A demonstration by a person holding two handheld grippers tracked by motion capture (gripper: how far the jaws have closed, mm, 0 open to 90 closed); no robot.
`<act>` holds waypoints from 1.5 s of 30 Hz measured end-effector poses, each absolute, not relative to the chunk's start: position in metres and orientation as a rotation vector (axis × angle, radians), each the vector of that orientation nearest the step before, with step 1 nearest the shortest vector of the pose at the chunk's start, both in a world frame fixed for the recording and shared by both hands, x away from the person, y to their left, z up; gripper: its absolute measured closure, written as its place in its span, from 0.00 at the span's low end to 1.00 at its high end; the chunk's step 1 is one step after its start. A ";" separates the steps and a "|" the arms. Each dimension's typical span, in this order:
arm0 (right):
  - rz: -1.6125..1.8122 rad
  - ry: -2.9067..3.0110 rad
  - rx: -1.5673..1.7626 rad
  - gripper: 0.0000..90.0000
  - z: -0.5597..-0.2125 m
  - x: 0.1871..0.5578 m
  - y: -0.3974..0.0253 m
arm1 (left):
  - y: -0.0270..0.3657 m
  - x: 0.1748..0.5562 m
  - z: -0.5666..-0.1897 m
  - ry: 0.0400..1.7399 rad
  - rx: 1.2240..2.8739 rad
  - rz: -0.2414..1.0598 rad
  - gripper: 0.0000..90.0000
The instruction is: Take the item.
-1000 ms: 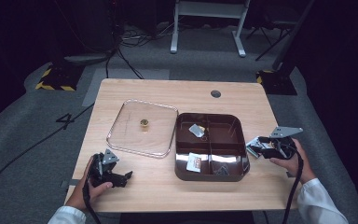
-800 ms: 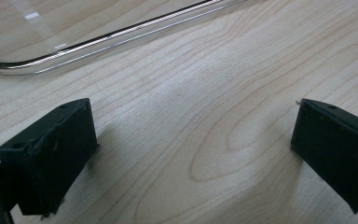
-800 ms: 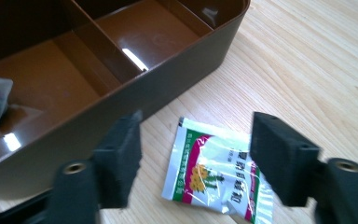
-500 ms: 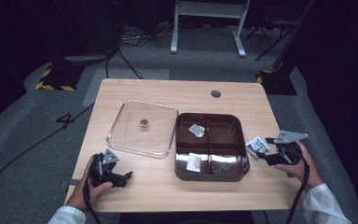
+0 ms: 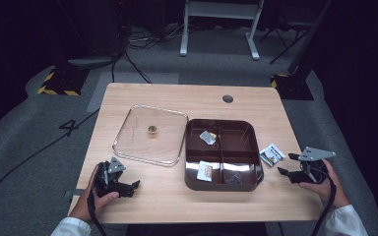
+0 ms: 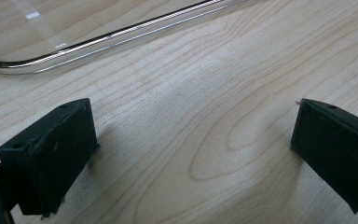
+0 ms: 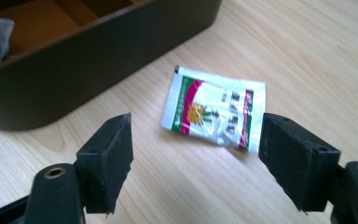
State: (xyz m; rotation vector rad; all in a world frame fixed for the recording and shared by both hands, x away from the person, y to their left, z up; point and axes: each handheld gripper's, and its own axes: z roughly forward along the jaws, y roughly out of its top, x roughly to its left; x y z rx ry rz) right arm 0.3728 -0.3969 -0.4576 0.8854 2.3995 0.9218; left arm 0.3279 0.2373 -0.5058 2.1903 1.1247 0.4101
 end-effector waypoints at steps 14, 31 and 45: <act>0.934 2.383 0.998 0.28 -0.485 0.356 -0.414 | 0.237 0.328 -0.506 1.127 2.189 0.415 0.00; 1.030 2.311 1.131 0.24 -0.504 0.347 -0.423 | 0.237 0.328 -0.506 1.126 2.190 0.415 0.00; 1.030 2.311 1.131 0.24 -0.504 0.347 -0.423 | 0.237 0.328 -0.506 1.126 2.190 0.412 0.00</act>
